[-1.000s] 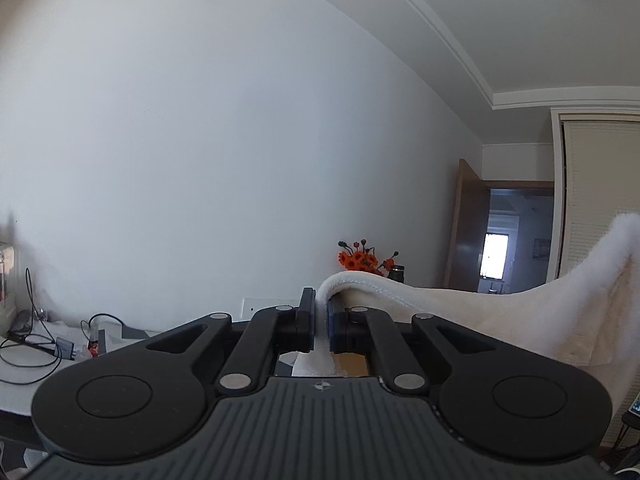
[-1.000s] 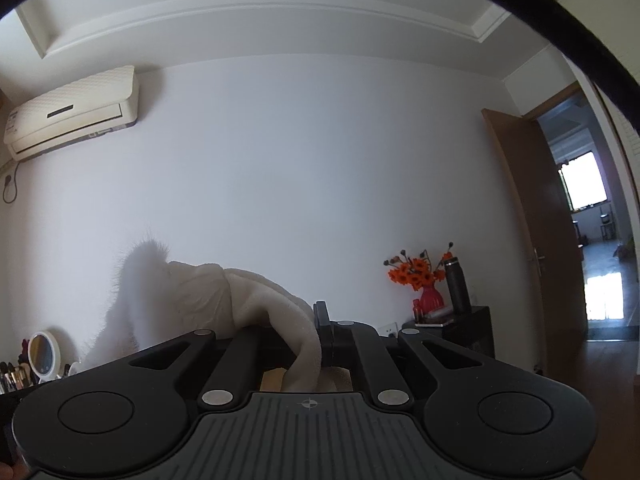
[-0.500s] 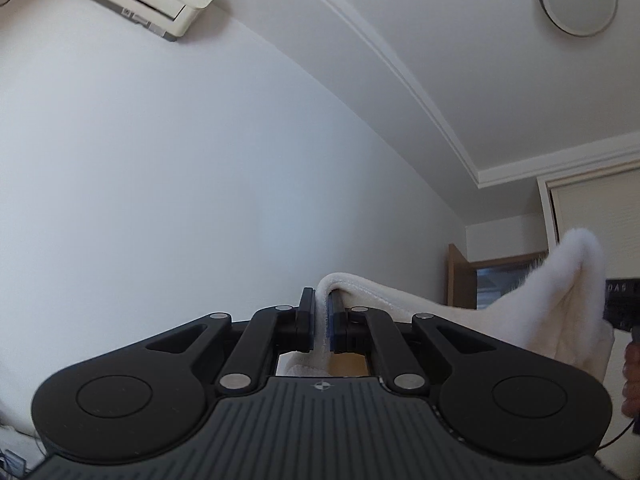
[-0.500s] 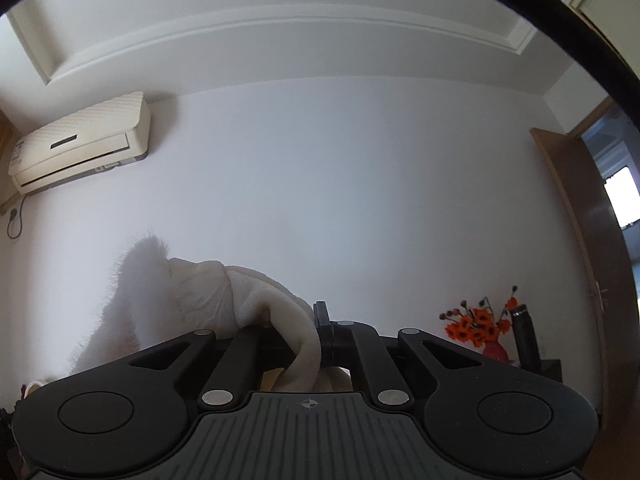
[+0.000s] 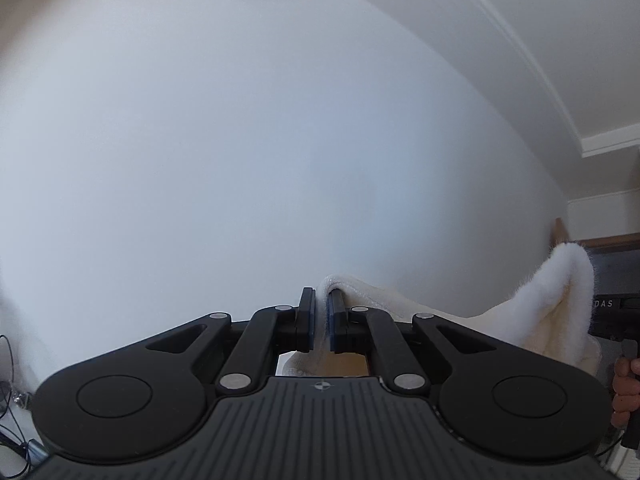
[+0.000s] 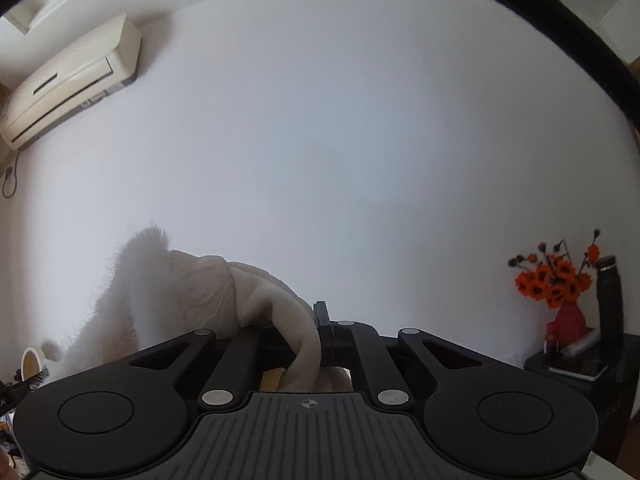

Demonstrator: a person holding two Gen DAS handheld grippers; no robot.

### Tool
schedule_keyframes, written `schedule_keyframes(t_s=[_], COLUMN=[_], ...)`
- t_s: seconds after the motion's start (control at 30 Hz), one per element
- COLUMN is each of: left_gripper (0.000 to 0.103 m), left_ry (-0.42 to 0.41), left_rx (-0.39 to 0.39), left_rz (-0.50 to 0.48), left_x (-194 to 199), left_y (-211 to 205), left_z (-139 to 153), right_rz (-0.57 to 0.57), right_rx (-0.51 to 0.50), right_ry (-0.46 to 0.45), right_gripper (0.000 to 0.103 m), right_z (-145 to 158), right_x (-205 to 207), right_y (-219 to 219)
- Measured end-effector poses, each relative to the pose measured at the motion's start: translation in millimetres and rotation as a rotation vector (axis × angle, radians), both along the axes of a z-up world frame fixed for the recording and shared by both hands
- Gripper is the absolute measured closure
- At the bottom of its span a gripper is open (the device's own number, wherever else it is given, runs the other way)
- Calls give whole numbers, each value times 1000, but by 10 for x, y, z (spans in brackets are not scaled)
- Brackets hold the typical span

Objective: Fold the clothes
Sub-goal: 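Carry the cream coat with both tools toward the patterned ironing board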

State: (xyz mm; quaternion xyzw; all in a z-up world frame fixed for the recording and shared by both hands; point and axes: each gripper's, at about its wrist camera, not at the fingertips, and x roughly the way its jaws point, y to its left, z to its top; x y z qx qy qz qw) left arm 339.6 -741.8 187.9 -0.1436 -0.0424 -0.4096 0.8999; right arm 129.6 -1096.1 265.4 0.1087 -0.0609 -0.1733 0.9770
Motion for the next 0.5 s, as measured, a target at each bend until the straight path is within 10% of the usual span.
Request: schedule_keyframes(t_s=[0.23, 0.5], left_gripper=[96, 96], left_ry=[103, 537], left_rx=[203, 541], left_rz=[212, 261], left_x=[564, 1525], left_y=[-1398, -2617], left_z=[-398, -1594], right_rz=[75, 120], right_rx=[47, 136], right_ry=[145, 415], right_gripper=[97, 97], right_z=[-756, -2104], right_x=[1378, 2675], right_y=[-1140, -2015])
